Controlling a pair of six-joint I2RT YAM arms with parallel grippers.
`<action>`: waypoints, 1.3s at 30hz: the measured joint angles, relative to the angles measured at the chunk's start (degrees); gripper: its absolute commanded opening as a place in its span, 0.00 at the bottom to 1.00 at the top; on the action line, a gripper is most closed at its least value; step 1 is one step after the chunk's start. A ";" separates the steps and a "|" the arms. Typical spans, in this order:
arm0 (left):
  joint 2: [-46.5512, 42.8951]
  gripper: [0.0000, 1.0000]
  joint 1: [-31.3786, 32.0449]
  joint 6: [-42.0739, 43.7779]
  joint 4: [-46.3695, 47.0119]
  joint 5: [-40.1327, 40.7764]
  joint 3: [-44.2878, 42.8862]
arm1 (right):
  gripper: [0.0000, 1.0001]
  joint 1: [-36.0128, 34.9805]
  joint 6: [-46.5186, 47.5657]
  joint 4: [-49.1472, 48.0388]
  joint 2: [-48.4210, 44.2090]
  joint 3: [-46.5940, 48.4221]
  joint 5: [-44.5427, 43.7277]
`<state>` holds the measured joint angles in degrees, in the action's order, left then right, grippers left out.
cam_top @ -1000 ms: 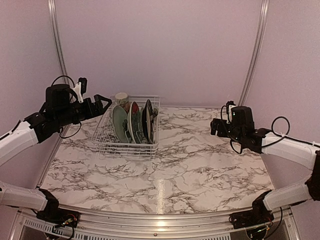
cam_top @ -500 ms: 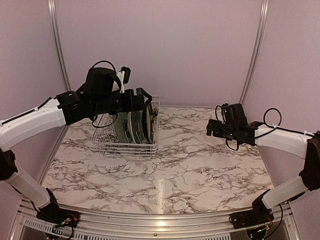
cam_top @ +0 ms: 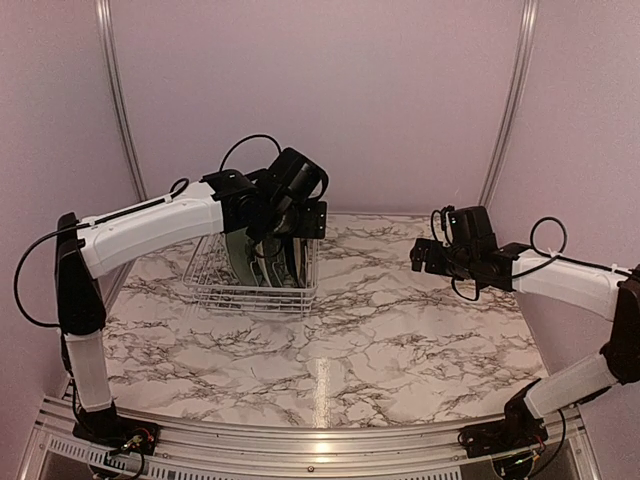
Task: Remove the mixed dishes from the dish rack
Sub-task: Grab the plate from the dish rack.
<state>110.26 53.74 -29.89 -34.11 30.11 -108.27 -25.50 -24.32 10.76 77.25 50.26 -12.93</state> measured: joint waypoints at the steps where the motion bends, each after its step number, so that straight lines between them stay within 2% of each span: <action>1: 0.94 0.85 0.00 0.02 -1.11 1.01 -0.50 | 0.99 0.00 0.28 -0.04 -0.31 -0.11 0.07; 3: 3.02 0.82 0.00 0.09 -2.58 2.60 -2.08 | 0.99 0.00 0.66 -0.20 -0.90 -0.42 0.39; 8: 7.58 0.67 -0.09 0.22 -4.98 5.77 -6.75 | 0.98 0.00 1.73 -0.70 -1.49 -0.72 0.94; 12: 10.49 0.63 -0.57 0.44 -6.12 7.08 -9.84 | 0.99 0.00 1.99 -1.03 -1.51 -1.03 1.09; 22: 13.00 0.46 -2.49 0.31 -7.58 7.89 -10.91 | 0.99 0.00 2.34 -1.31 -1.49 -1.75 0.87; 30: 14.93 0.38 -3.34 0.48 -7.76 8.24 -10.93 | 0.99 0.00 3.19 -1.29 -1.49 -1.77 0.70; 39: 15.52 0.21 -3.48 0.42 -8.02 10.43 -11.04 | 0.99 0.00 3.39 -1.33 -1.49 -1.77 0.00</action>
<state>125.78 50.26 -29.47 -42.13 40.53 -119.31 -25.50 -20.93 9.43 75.77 48.49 -12.93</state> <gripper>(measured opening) 0.257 0.985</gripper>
